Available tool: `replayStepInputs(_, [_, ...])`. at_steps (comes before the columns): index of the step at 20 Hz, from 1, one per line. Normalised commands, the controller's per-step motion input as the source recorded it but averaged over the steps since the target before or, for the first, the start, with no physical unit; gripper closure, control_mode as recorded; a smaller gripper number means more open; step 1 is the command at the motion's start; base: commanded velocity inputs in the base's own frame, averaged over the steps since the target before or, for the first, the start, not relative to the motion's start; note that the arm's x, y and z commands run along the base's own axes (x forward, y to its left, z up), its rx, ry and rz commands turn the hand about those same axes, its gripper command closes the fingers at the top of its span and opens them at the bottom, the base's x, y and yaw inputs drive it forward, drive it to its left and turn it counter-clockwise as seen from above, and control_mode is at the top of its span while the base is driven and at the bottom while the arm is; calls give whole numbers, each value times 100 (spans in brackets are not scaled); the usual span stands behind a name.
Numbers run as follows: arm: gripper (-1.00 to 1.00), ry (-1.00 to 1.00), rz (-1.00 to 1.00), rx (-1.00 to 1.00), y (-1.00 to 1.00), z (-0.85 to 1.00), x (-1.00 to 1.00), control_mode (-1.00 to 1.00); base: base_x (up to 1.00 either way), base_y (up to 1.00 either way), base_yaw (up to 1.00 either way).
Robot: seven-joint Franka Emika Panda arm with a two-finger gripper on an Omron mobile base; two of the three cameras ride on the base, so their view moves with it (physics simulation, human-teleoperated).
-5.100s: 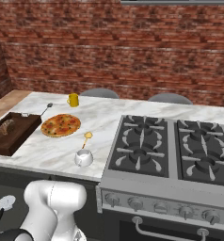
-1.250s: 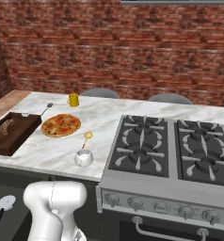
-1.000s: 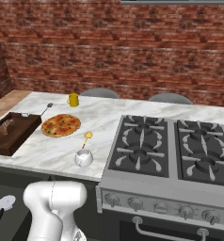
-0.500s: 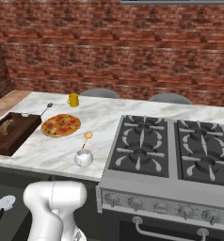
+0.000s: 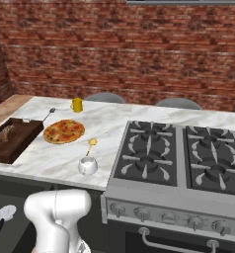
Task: Take the pizza cutter from the drawer on the left and place it on the dining counter for cutting.
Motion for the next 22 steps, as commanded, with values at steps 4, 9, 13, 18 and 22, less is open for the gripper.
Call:
replayStepInputs(4, [-100,-5,0,0,1,-41,0,-100,0,0,0])
replayStepInputs(9, [-100,-3,0,0,0,-34,0,-100,0,0,0])
replayStepInputs(13, [-100,-1,0,0,0,-29,0,-100,0,0,0])
replayStepInputs(18, [-100,0,0,0,0,-13,4,-100,0,0,0])
replayStepInputs(22, [-100,0,0,0,0,-9,9,-100,0,0,0])
